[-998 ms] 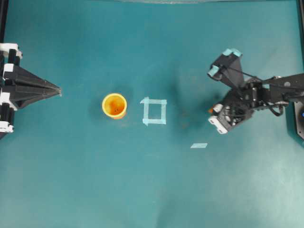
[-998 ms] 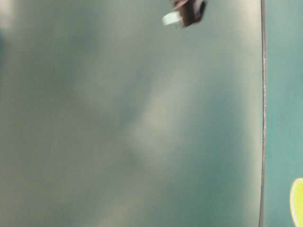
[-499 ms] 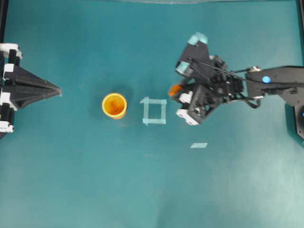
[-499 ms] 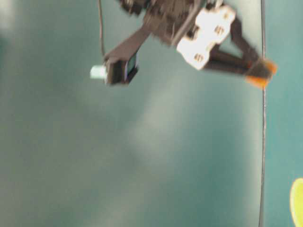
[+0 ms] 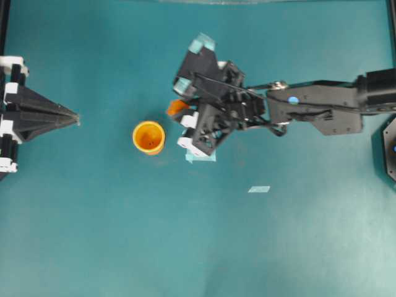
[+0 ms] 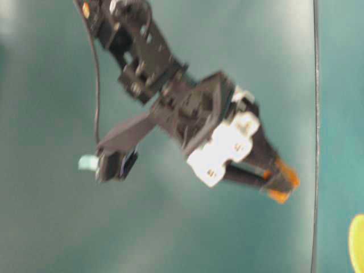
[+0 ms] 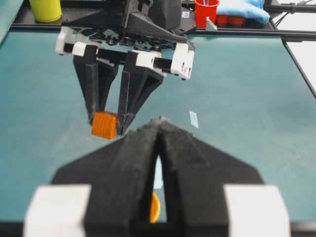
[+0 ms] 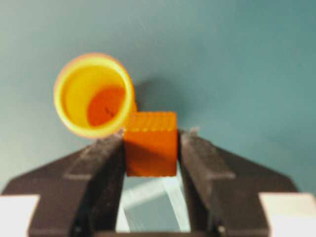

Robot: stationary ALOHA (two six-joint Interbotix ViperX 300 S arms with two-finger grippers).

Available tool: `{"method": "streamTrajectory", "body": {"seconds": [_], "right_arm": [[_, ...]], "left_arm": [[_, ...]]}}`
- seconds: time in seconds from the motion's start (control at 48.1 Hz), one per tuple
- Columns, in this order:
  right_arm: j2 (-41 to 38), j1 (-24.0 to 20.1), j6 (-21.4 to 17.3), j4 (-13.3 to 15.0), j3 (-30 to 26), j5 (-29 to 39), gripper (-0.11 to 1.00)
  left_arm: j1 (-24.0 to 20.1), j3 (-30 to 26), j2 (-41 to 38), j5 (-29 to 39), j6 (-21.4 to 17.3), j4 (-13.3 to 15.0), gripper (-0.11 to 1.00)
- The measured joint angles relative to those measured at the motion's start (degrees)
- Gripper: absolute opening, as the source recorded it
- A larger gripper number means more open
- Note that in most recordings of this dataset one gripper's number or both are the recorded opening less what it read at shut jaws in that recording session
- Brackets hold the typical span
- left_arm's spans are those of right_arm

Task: Move the block toward the cup with right arm.
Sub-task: 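Carry the cube left with the right gripper to above the orange cup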

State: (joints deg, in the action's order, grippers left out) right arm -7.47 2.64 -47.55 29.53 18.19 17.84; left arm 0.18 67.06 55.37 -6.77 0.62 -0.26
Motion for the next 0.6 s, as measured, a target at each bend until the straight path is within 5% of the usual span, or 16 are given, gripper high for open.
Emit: {"method": "streamTrajectory", "body": {"seconds": [0.603], "right_arm": [[-4.31, 0.09, 0.00, 0.00, -8.09, 0.09, 0.41]], "left_arm": [[0.00, 0.00, 0.00, 0.00, 0.00, 0.00, 0.02]]}}
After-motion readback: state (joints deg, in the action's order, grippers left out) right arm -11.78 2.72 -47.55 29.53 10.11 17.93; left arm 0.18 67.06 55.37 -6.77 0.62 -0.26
